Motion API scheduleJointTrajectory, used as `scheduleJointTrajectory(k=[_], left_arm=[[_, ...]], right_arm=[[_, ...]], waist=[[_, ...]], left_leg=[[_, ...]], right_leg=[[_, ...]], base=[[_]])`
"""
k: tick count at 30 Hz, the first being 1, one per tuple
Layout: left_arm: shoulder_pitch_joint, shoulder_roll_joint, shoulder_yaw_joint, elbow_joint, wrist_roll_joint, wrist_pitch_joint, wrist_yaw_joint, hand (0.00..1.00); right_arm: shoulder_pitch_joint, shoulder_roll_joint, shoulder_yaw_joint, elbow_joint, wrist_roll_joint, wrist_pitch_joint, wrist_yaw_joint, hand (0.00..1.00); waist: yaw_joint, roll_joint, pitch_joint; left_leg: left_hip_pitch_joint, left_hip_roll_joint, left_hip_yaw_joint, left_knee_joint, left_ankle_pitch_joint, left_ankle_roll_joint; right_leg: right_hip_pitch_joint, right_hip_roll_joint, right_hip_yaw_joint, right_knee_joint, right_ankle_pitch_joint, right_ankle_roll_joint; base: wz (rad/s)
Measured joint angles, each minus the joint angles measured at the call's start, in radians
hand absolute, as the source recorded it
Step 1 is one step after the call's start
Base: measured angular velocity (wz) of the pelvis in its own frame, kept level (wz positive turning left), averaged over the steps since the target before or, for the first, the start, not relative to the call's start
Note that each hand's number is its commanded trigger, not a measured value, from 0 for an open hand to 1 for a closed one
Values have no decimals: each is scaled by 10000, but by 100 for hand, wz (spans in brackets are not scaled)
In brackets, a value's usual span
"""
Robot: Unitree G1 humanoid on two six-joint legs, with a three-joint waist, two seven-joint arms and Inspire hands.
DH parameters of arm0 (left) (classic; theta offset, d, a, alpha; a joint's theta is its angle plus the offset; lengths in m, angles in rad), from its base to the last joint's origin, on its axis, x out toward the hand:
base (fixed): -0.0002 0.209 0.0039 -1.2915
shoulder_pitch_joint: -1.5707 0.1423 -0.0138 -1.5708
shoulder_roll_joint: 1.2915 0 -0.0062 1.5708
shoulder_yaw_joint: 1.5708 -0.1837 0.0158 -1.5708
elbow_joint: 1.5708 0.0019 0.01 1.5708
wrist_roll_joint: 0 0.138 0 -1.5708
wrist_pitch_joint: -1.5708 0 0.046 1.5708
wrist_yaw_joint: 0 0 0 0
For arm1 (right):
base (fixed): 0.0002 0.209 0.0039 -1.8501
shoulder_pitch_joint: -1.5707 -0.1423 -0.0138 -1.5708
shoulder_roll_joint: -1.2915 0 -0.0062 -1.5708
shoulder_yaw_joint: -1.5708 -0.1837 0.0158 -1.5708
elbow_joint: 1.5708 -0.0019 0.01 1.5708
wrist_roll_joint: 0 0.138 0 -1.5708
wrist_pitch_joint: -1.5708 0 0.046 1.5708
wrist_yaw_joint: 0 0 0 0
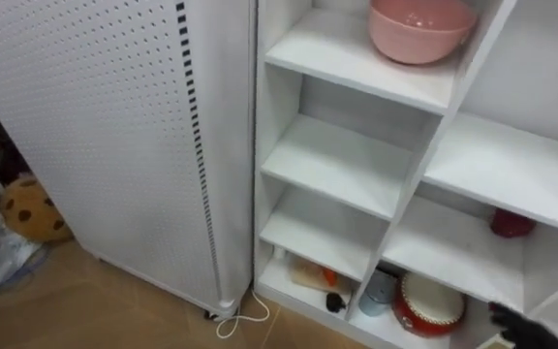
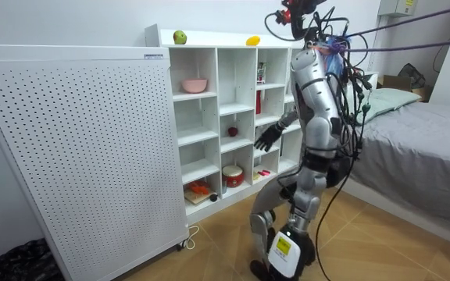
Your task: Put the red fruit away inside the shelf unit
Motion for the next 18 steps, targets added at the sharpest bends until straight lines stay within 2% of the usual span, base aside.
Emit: scheduleJointTrajectory(k=[1,5,7,9,11,12,13,15,17,18], left_arm=[[-23,-78,-3,18,-6,-48,-7,0],[-348,-483,12,438,-9,-229,-68,0],[-457,-591,21,604,-2,-430,-63,0],[-517,-646,28,689,-3,-554,-7,0],[-464,-815,44,689,45,-621,89,0],[-395,-1013,150,749,133,-627,221,0],[-280,-1221,327,786,260,-682,285,0],[-44,-1495,639,789,445,-741,400,0],[148,-1750,891,778,512,-733,468,0],[261,-1976,1160,785,738,-691,534,0]], right_arm=[[407,166,8,-130,-503,-2,241,0],[1434,763,90,-13,-1664,-12,817,0],[2179,1109,83,-37,-1927,-19,1067,0],[2603,1241,10,64,-1975,-35,1233,0],[3261,1423,-450,223,-2007,-61,1214,0],[3744,1660,-954,551,-1949,-151,1210,0],[4236,1920,-1525,772,-1809,-237,1194,0],[4913,2228,-2128,889,-1537,-314,1110,0],[5381,2473,-2482,1111,-1176,-316,919,0],[5553,2650,-2703,1411,-1139,-305,824,0]], waist=[[-58,75,-49],[-281,118,-77],[-699,104,-111],[-981,68,-153],[-1227,100,-157],[-1509,167,-224],[-1623,189,-273],[-1819,176,-318],[-2027,195,-335],[-2156,198,-343]], left_leg=[[211,13,1,-252,75,-25],[1160,42,209,-1284,377,6],[1811,22,300,-2001,590,34],[2346,11,398,-2620,782,43],[3085,6,489,-3302,931,57],[3568,-4,488,-3725,1027,81],[4071,-21,557,-4192,1117,107],[4905,-39,644,-4848,1225,129],[5663,-67,645,-5392,1307,179],[6096,-94,645,-5706,1347,197]], right_leg=[[204,65,-1,-269,89,-7],[998,149,17,-1191,471,-20],[1613,192,14,-1812,607,87],[2089,234,-29,-2366,794,119],[2822,361,-61,-3067,1008,172],[3364,364,-146,-3551,1119,258],[3842,431,-153,-4004,1216,332],[4634,537,-165,-4651,1367,406],[5430,616,-242,-5263,1495,445],[5868,661,-235,-5600,1561,478]], base=[[0],[-9],[4],[-5],[-6],[3],[0],[-6],[4],[8]])
